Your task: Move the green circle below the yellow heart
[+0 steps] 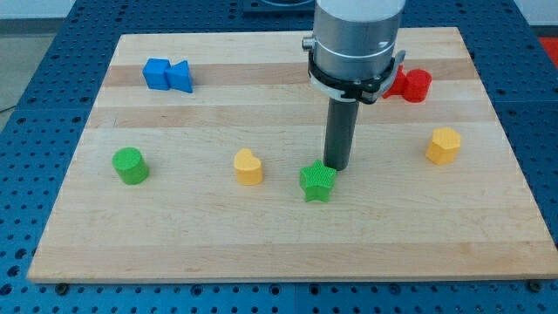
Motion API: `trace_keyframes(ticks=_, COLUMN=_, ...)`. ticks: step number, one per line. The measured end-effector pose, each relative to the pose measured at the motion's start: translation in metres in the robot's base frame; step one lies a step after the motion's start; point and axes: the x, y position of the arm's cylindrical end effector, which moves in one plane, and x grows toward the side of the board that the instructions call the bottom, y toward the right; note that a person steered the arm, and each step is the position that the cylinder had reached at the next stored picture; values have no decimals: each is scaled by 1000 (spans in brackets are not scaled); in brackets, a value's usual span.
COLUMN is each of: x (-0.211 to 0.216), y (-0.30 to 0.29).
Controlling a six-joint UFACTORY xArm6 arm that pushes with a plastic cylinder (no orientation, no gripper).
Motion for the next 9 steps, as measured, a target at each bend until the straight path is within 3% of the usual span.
trace_keyframes(ticks=2, x=46, y=-52)
trace_keyframes(ticks=4, x=-31, y=-42)
trace_keyframes(ticks=6, x=-67, y=-184)
trace_keyframes(ticks=7, x=-52, y=-269)
trace_keyframes(ticks=9, x=29, y=-258)
